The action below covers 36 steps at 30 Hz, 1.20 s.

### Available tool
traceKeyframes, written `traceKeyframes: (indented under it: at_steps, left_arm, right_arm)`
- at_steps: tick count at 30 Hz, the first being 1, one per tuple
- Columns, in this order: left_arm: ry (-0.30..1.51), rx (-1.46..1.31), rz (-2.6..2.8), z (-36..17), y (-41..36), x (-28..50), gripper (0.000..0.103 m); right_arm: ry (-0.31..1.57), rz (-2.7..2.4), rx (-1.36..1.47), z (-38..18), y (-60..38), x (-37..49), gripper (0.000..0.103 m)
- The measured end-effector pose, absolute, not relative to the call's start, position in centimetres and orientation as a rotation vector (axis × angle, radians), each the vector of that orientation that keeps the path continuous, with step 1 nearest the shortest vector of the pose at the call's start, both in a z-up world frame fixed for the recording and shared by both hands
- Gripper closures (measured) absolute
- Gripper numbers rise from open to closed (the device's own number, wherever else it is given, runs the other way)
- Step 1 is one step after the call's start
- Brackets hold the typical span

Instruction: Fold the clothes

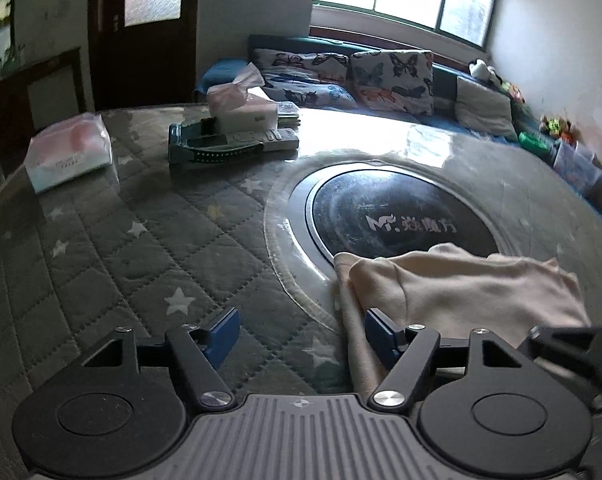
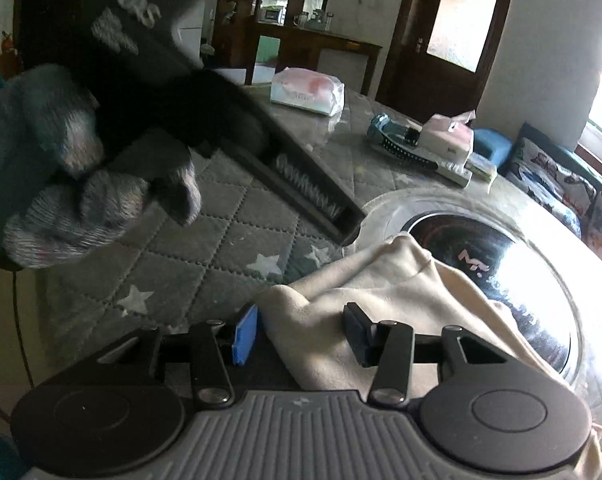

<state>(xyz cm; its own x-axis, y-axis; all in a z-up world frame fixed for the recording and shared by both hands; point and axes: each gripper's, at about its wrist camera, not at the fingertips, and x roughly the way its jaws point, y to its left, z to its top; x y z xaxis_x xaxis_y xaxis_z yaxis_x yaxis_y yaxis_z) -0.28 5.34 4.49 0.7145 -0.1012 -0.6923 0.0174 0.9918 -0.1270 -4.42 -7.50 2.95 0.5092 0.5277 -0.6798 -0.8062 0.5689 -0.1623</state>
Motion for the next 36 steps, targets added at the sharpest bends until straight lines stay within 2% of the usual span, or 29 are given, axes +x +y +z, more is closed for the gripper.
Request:
traceKeyframes:
  at_steps: [11,16,28,30,34,35,36]
  left_arm:
    - [0.84,-0.32,-0.074,4.2,5.7,0.4,0.028]
    - [0.871,-0.421,-0.073,3.8,5.9,0.8,0.028]
    - [0.921,-0.59,-0.113,3.2,5.2,2.0,0.03]
    - [0.937,-0.617,-0.125,3.0,5.0,2.3,0.04]
    - [0.936,-0.663,-0.122,2.7,4.9,2.4,0.044]
    - [0.936,-0.675,-0.12,2.7,4.9,2.4,0.056]
    - [0.939,-0.677,-0.118,2.6,4.9,2.5,0.063]
  right_arm:
    - [0.604,0.837,-0.535,2.2,-7.2,-5.1,0.057]
    - [0.625,0.811,-0.45,3.0,-8.0,-4.1,0.086]
    - [0.674,0.833,-0.113,6.5,-13.1,-1.5,0.091]
    - [0.672,0.835,-0.09,6.7,-13.6,-1.5,0.092]
    - [0.664,0.84,-0.062,6.8,-14.3,-1.9,0.092]
    - [0.665,0.842,-0.063,6.7,-14.3,-1.8,0.092]
    - [0.666,0.844,-0.064,6.6,-14.2,-1.8,0.092]
